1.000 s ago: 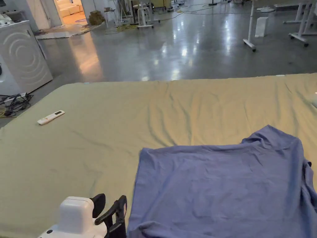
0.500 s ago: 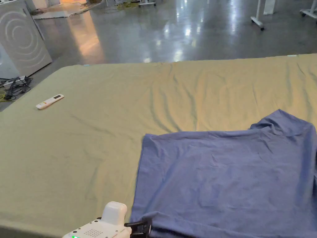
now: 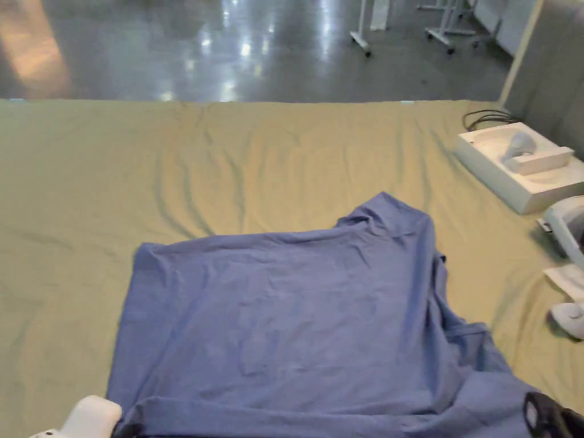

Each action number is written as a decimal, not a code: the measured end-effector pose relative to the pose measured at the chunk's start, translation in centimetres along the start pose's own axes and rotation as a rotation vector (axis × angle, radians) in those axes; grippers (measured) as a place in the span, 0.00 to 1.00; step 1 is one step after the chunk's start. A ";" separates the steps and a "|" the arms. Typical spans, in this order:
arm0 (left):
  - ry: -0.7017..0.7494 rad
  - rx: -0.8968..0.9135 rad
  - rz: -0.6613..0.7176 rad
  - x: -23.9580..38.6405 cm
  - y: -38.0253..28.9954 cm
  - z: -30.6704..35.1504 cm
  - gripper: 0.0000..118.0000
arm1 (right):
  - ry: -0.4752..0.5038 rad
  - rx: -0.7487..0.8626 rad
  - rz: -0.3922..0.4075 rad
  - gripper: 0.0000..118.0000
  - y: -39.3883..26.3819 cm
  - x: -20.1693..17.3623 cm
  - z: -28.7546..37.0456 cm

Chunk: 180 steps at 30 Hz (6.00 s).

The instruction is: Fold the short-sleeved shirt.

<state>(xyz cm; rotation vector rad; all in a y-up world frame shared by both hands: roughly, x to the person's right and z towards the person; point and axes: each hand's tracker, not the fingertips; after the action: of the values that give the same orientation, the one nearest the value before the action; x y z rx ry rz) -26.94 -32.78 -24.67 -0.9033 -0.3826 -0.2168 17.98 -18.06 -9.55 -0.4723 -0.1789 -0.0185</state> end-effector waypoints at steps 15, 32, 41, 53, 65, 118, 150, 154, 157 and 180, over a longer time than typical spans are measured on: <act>0.057 -0.012 -0.049 1.9 0.3 0.5 0.09 | -0.117 -0.305 -0.180 0.79 -10.1 11.0 -8.2; 0.069 0.004 -0.018 2.1 0.3 0.9 0.09 | -0.080 -0.309 0.142 0.52 -11.6 5.3 -10.9; 0.054 0.046 -0.006 1.6 0.0 1.5 0.09 | -0.063 -0.280 -0.112 0.07 -10.2 6.7 -10.1; 0.003 0.260 -0.093 2.1 -4.2 6.0 0.09 | -0.108 -0.175 -0.119 0.06 -7.0 8.2 -5.8; -0.041 0.223 0.002 -1.2 1.5 5.0 0.09 | -0.055 -0.047 0.054 0.06 3.9 5.6 -11.7; 0.156 0.807 0.123 6.5 7.8 26.2 0.01 | 0.142 0.333 0.035 0.00 8.6 -2.0 2.8; 0.031 0.150 0.266 -3.9 2.7 1.6 0.66 | 0.173 0.074 0.060 0.00 5.5 -3.5 -2.8; 0.055 0.063 0.212 -4.3 2.5 -1.6 0.66 | 0.199 0.042 0.041 0.00 4.7 -3.8 -3.6; 0.035 0.053 0.159 -4.5 2.5 -2.6 0.63 | 0.201 0.020 0.036 0.00 4.2 -4.2 -4.1; -0.035 -0.083 0.217 -5.7 5.0 -4.0 0.06 | 0.050 -0.166 -0.184 0.63 0.9 7.5 -21.2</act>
<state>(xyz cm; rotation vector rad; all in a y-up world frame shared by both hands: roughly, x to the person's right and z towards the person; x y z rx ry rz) -29.53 -32.77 -32.85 -1.0234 -0.3066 -0.0172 28.97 -26.74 -27.20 -0.6194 -0.1721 -0.2268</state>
